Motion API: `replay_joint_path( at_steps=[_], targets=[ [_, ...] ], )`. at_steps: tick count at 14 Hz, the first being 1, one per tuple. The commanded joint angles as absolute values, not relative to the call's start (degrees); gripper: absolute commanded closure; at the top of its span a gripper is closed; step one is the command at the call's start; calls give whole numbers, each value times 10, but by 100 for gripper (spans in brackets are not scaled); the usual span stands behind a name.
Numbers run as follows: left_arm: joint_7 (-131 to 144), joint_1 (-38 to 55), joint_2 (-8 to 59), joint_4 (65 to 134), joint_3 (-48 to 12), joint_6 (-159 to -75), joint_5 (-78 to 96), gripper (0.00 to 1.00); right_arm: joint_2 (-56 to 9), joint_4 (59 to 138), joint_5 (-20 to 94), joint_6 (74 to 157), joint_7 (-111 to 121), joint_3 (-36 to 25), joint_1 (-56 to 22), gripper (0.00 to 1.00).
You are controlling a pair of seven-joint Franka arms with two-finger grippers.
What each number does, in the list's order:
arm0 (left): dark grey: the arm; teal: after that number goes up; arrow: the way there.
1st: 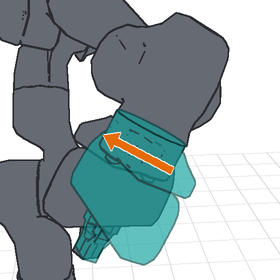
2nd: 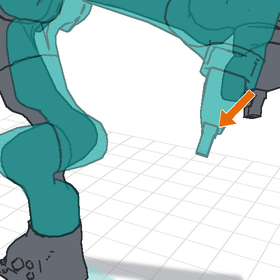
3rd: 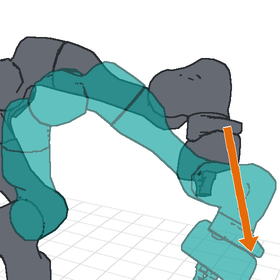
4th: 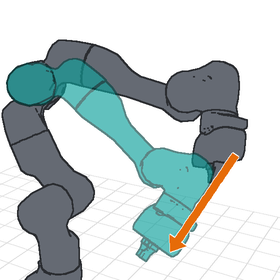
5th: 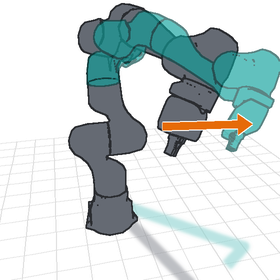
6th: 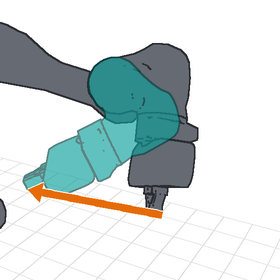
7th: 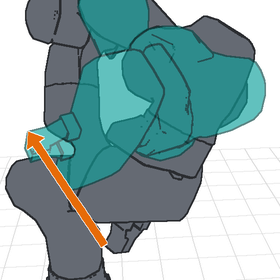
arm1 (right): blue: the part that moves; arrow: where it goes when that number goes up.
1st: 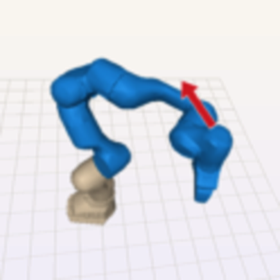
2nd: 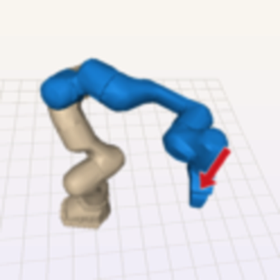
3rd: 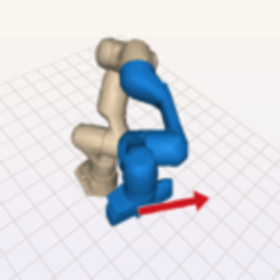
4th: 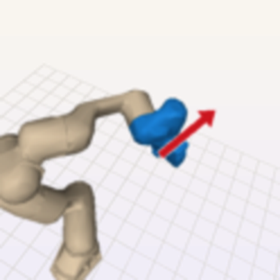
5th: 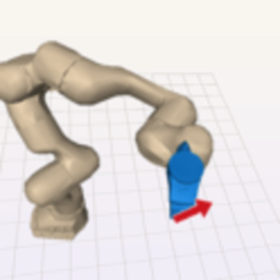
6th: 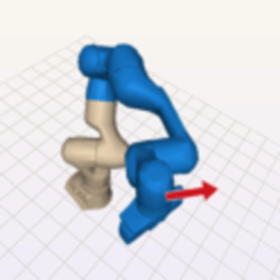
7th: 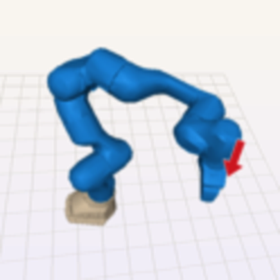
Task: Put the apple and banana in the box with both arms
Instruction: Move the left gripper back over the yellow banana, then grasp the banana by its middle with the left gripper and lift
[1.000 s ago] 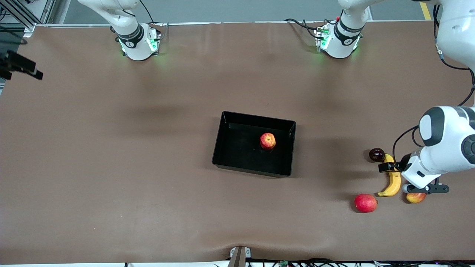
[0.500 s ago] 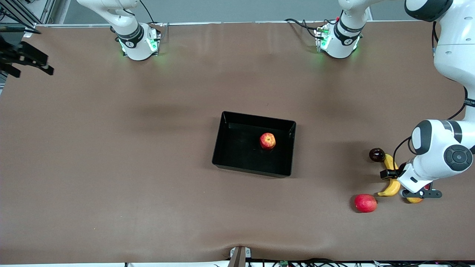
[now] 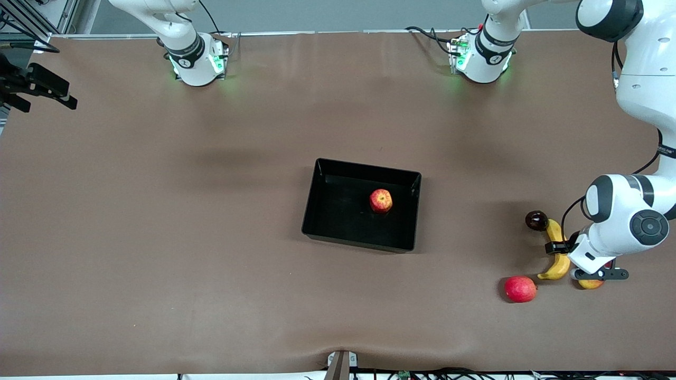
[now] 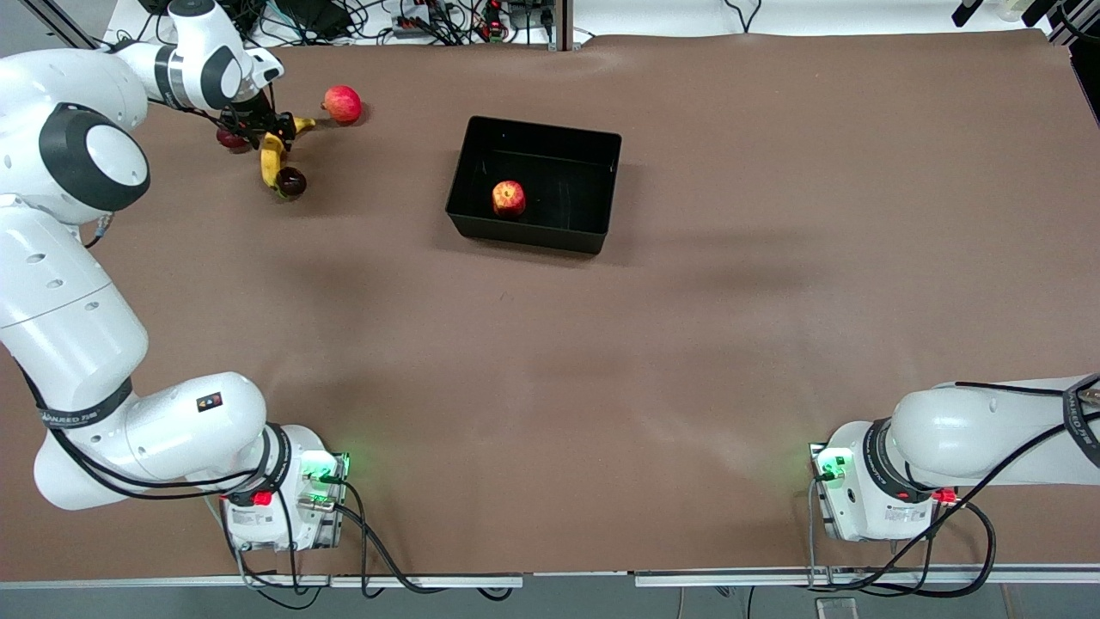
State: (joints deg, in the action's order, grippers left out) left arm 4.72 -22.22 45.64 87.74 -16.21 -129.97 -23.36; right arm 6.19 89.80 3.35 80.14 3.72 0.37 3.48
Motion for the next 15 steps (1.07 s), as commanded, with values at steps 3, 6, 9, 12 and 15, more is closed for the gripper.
replay_joint_path(
  at_steps=[3,6,9,12,15],
  targets=[
    [40,-228,452,878,-163,-1306,-265,94,69,903,19,803,37,8,35,0],
    [34,-226,433,875,-163,-1300,-265,100,69,903,19,802,36,8,35,0],
    [16,-222,394,871,-171,-1256,-264,100,69,904,20,800,36,8,36,0],
    [15,-220,350,871,-213,-1196,-261,100,69,904,20,799,36,8,36,0],
    [26,-220,322,870,-275,-1158,-251,100,69,904,20,799,35,8,37,0]
  ],
)
